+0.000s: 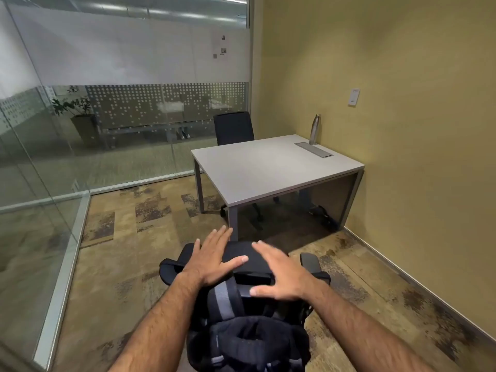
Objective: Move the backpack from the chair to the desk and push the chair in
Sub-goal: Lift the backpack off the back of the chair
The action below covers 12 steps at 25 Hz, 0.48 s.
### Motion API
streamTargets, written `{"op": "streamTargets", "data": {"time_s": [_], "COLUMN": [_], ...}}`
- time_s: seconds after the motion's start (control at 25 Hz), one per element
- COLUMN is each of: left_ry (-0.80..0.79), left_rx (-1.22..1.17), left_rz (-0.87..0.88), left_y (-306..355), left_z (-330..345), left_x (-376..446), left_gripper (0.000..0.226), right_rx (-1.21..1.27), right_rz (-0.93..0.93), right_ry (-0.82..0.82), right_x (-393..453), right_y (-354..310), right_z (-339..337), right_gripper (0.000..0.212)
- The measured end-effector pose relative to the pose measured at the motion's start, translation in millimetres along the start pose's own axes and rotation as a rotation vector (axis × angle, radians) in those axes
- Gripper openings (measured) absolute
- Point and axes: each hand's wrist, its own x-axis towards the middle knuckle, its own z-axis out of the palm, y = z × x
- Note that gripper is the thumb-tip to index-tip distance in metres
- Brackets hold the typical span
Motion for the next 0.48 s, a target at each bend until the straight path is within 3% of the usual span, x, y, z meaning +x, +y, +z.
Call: {"op": "streamTargets", "data": {"time_s": [0.12,0.2,0.32,0.48], "left_ry": [-0.122,-0.147,-0.204,-0.41], "left_rx": [-0.123,-0.16,-0.156,-0.219], "left_rz": [0.04,0.027,0.043,0.059], "left_y": [-8,-13,-22,-24], "left_z": [-6,-7,-8,-7], "left_x": [-1,0,13,24], "left_gripper": [0.109,0.078,0.061,0.05], "right_rx": [-0.116,-0.238,-0.326,-0.309], "right_rz": [-0.019,0.034,0.062,0.051], "right_ry": [-0.241,-0.329,-0.339,-0.321], "right_x": [10,14,15,13], "right_y": [-12,-17,-21,-21], "right_z": [4,7,10,13], "right_gripper": [0.104,0.102,0.091,0.085]}}
